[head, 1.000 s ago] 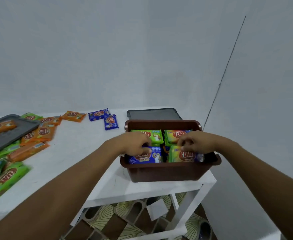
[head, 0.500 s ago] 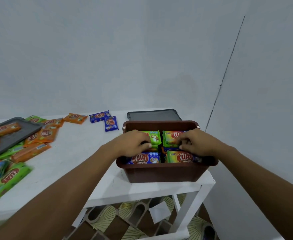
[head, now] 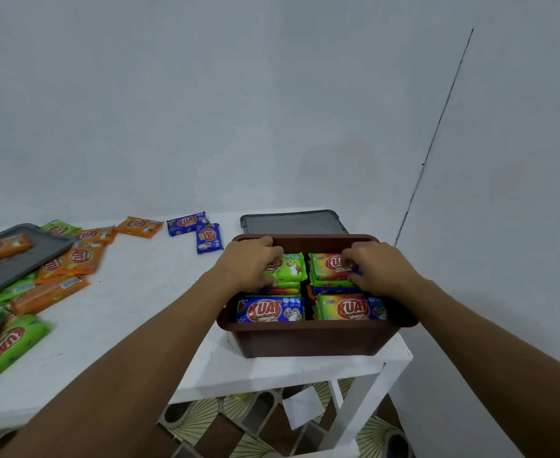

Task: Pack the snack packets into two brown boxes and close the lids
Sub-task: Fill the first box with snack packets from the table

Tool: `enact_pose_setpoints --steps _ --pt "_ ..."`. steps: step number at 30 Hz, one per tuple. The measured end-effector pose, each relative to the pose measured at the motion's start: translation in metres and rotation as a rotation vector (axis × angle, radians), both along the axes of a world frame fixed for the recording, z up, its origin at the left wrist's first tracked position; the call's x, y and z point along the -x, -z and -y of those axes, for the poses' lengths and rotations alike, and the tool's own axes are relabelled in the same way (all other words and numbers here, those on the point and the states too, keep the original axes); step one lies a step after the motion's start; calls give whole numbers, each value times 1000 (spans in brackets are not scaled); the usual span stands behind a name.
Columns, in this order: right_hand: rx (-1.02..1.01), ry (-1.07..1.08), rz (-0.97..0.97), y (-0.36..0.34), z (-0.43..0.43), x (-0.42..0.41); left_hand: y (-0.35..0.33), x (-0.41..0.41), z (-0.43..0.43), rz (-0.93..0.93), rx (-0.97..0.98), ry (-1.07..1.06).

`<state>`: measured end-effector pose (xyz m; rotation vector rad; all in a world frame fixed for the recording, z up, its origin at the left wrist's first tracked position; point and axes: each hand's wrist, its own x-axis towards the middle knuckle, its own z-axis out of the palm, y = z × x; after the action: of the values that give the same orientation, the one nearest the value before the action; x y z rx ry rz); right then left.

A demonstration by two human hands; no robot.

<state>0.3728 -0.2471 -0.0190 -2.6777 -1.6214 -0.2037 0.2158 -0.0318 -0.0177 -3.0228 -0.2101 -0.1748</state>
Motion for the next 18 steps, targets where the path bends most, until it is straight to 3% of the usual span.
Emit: enact_pose_setpoints --steps 9,18 --pt "-268 68 -277 3 4 5 5 8 -2 36 86 -70" --pt "-307 28 -312 3 -8 19 10 35 -11 38 143 -127"
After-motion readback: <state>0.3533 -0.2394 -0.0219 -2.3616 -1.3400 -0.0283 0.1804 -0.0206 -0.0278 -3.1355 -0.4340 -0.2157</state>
